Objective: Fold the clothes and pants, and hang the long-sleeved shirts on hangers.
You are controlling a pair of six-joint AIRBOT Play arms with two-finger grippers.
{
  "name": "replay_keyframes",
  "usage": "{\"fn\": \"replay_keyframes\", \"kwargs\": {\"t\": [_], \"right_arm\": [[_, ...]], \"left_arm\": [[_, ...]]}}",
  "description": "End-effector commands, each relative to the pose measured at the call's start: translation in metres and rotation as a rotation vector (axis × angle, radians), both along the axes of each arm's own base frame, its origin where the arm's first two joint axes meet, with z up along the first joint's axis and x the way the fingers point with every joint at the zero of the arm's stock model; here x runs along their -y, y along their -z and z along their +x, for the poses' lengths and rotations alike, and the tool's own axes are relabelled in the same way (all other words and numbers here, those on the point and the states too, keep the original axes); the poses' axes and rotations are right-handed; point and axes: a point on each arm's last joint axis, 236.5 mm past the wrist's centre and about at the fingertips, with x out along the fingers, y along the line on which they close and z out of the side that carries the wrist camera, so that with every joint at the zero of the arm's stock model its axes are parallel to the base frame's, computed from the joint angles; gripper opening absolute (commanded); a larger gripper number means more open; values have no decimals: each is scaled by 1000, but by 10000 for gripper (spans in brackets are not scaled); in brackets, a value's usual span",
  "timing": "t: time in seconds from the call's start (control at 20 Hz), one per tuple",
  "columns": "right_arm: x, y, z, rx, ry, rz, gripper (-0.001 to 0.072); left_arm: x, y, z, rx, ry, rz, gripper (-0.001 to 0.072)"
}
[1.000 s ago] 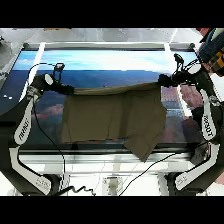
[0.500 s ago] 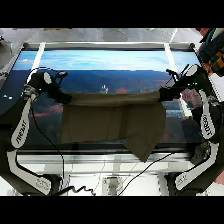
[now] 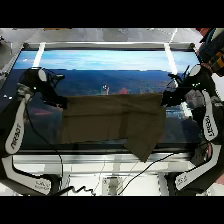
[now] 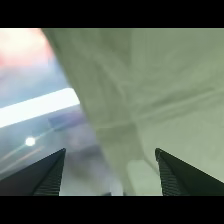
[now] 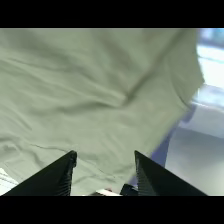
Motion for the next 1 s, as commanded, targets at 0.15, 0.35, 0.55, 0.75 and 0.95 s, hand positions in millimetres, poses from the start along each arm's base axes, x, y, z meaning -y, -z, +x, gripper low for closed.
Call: {"fn": "replay_keyframes", "kwargs": {"t": [0.15, 0.35, 0.55, 0.75, 0.95], "right_arm": [[33, -25, -67, 12, 90, 8, 320], [16, -4, -146, -94, 93, 76, 223], [-33, 36, -187, -165, 146, 231, 340], [-62, 74, -207, -190, 264, 301, 340], [-67, 104, -216, -169, 344, 273, 340]], "left_arm": [[-1, -102, -21, 193, -94, -101, 597], [8, -148, -48, 305, -89, -138, 597], [11, -146, -82, 300, -86, -139, 597], [14, -107, -121, 197, -83, -140, 597], [16, -62, -151, 123, -101, -141, 597]]}}
